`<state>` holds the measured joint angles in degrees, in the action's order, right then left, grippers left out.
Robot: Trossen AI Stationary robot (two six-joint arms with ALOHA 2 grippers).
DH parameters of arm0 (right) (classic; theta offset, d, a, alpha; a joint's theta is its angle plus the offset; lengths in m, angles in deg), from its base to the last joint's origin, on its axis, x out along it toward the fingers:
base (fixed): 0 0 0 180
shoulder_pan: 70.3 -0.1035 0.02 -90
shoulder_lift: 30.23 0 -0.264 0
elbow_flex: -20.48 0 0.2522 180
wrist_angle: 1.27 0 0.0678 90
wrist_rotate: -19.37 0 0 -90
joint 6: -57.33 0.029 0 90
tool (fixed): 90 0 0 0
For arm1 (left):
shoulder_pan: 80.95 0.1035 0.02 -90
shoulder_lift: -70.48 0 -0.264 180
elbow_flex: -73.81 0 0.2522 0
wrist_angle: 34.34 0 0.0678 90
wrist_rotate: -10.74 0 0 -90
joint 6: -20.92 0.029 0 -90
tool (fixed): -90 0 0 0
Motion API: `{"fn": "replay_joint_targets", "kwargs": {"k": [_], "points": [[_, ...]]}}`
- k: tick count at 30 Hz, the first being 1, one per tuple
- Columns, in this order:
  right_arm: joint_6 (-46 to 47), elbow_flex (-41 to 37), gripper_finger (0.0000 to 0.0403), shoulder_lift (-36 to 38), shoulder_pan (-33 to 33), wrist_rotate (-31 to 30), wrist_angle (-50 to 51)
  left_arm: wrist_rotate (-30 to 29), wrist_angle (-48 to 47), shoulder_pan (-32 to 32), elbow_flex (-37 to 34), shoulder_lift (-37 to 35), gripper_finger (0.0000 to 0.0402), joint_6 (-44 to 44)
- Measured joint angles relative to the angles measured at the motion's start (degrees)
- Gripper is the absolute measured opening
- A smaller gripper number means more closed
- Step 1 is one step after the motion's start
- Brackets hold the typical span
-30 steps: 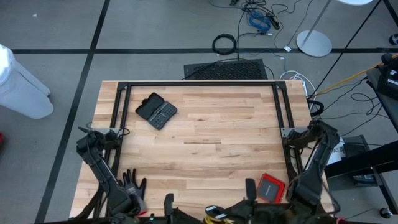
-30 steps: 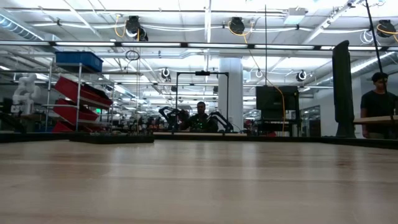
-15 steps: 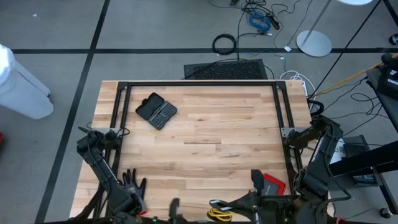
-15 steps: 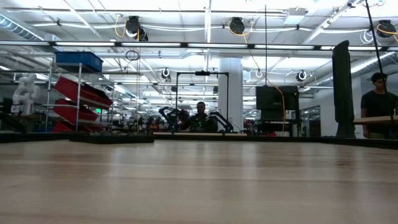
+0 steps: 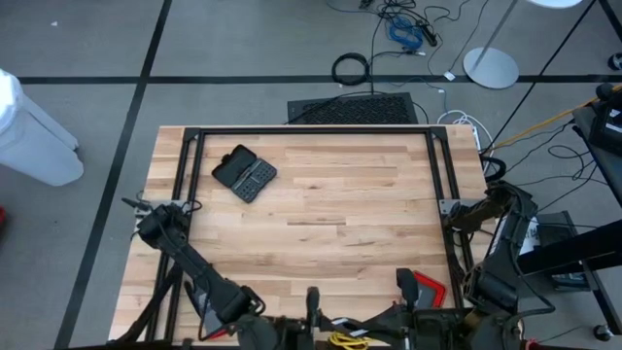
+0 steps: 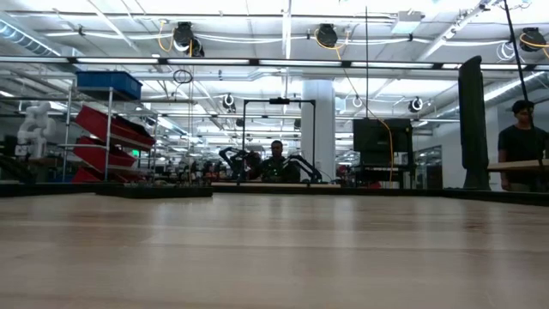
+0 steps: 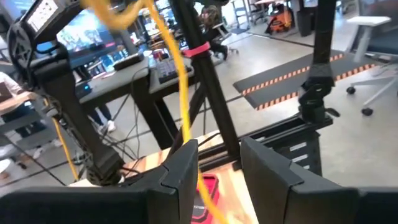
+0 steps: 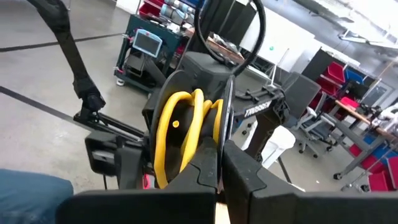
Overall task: Coil cords
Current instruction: Coil the yellow wire onto the spool
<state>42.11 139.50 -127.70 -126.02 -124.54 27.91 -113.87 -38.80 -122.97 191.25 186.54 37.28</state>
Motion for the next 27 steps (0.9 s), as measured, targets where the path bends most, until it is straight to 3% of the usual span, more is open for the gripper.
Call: {"fn": "replay_joint_targets", "kwargs": {"k": [10, 19, 27], "points": [[-2.91, 0.00, 0.0000, -0.02, 0.10, -0.02, -0.30, -7.48, 0.52, -0.48, 0.00, 0.01, 0.0129, -0.11], [-3.52, 0.00, 0.0000, -0.02, 0.10, 0.00, -0.24, -7.21, 0.21, -0.64, 0.00, 0.01, 0.0129, -0.55], [-3.53, 0.00, 0.0000, -0.02, 0.10, 0.02, -0.20, -2.84, -0.05, 0.67, 0.00, 0.01, 0.0128, -11.49]]}}
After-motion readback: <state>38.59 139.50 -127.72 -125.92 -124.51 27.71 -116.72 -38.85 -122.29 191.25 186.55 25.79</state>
